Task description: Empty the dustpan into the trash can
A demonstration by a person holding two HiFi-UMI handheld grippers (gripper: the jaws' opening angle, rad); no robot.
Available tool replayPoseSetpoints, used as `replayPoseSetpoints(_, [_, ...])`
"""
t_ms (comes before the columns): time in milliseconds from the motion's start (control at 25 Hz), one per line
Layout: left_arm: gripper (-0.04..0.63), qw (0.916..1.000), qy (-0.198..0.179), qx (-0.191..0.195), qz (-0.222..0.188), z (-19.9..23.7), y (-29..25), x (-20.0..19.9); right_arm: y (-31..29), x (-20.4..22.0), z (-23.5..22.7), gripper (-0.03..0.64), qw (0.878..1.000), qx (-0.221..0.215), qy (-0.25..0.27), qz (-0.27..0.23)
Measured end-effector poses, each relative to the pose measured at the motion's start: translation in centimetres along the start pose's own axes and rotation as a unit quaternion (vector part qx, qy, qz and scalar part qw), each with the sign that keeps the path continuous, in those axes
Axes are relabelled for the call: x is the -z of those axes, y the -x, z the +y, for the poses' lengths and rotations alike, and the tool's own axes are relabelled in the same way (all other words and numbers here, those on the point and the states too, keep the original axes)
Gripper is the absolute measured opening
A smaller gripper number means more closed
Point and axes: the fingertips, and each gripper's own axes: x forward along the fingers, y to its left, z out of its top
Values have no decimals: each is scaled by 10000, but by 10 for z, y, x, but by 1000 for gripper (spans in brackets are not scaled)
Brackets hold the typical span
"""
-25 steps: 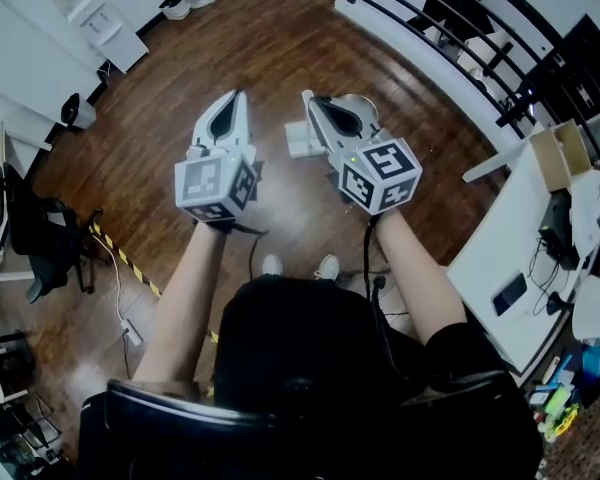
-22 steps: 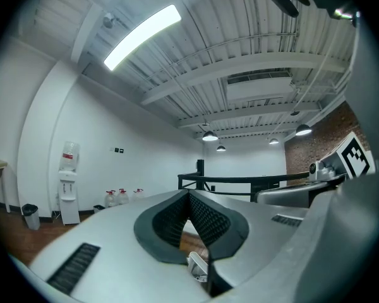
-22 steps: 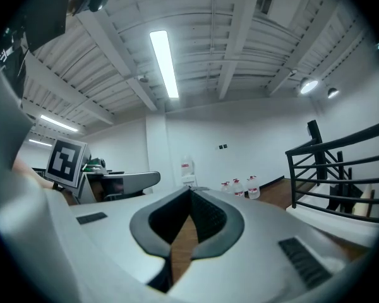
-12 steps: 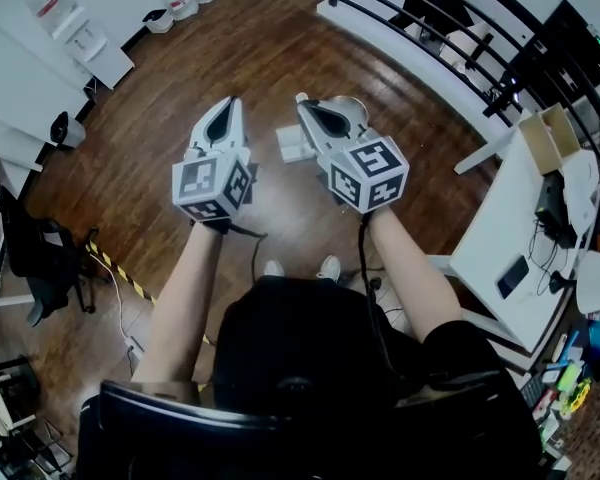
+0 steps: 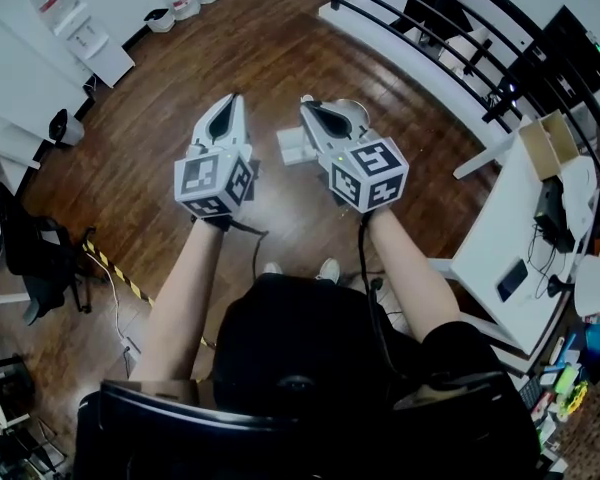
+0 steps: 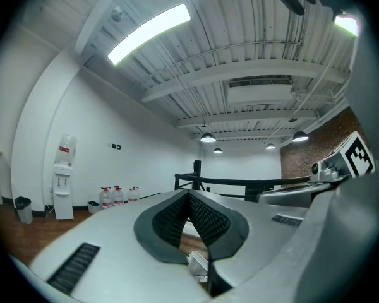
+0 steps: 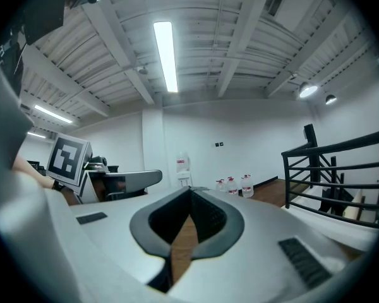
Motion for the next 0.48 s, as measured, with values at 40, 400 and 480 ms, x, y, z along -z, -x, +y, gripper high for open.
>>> replayPoseSetpoints(40, [3,10000,-3,-10,2,2,0,0,-1,0,0,5,10000,9,-4,7])
replayPoseSetpoints(400, [3,10000,-7,-39,10,6,-1,2,-4,2,-3,3,9999,93,-56,34])
replayPoseSetpoints(480, [3,10000,-1,-32,2,7,0,2,-4,2,-4,3,9999,109,-52,34])
